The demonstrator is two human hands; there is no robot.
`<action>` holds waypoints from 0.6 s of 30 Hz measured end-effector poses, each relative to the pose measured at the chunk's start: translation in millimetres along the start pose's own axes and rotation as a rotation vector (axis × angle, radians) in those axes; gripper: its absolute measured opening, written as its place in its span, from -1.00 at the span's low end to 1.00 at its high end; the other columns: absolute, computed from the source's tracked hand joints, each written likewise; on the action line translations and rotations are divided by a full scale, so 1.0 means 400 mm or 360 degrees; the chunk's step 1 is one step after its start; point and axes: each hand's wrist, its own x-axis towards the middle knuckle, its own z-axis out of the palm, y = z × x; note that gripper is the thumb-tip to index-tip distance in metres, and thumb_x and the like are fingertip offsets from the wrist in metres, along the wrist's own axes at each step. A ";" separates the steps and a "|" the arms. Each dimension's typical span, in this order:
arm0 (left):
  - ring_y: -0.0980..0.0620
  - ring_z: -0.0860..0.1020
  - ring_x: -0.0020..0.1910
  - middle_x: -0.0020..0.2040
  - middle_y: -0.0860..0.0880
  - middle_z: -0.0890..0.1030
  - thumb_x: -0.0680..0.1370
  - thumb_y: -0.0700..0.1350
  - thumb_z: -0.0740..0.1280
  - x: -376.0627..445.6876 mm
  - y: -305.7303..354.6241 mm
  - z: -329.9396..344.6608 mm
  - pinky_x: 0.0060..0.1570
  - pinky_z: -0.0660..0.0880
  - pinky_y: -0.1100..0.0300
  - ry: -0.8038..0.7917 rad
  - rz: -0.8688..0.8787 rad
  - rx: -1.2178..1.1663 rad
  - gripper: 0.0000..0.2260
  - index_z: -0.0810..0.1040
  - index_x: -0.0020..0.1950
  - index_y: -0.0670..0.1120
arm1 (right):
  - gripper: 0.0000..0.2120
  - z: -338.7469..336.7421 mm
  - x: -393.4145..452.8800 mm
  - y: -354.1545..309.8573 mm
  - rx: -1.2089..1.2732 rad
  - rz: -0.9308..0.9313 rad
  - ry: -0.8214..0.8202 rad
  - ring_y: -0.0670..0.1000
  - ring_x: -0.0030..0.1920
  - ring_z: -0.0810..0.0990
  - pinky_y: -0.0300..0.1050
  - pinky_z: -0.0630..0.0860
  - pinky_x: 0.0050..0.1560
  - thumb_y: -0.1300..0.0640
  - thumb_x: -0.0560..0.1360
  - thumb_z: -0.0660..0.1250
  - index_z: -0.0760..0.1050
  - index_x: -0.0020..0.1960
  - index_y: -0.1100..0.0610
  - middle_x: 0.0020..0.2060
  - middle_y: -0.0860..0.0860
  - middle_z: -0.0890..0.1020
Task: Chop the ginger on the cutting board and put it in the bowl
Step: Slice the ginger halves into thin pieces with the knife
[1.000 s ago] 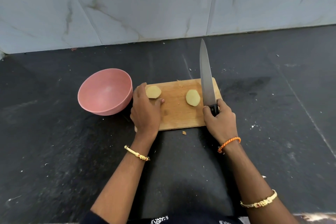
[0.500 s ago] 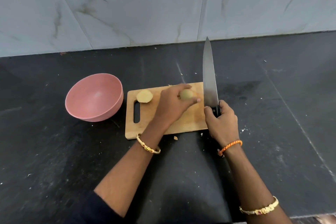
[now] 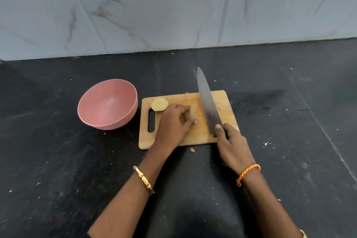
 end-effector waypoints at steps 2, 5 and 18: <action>0.12 0.51 0.00 0.08 0.00 0.58 0.38 -0.14 0.49 0.008 0.000 0.001 0.07 0.47 0.28 0.0015 -0.0029 -0.0045 -0.63 0.57 0.16 -0.10 | -0.65 0.006 0.000 -0.009 -0.0034 -0.0020 -0.0021 0.03 -0.31 0.40 -0.20 0.30 -0.36 0.03 0.62 0.08 0.43 -0.13 0.28 -0.35 0.06 0.48; 0.20 0.52 -0.13 0.01 0.01 0.62 0.36 -0.19 0.51 0.016 -0.007 -0.002 -0.10 0.46 0.50 -0.0014 -0.0118 -0.0163 -0.65 0.59 0.13 -0.10 | -0.63 0.013 0.009 -0.019 -0.0060 -0.0024 -0.0074 0.02 -0.35 0.37 -0.13 0.26 -0.38 0.03 0.62 0.06 0.43 -0.10 0.30 -0.41 0.02 0.41; 0.14 0.57 -0.06 0.00 0.00 0.61 0.34 -0.22 0.51 0.009 -0.006 0.012 -0.05 0.53 0.39 0.0074 -0.0144 -0.0338 -0.65 0.60 0.11 -0.14 | -0.65 0.026 0.036 -0.047 -0.0173 0.0058 -0.0178 0.10 -0.30 0.44 -0.12 0.39 -0.30 0.02 0.62 0.03 0.43 -0.09 0.24 -0.36 0.05 0.47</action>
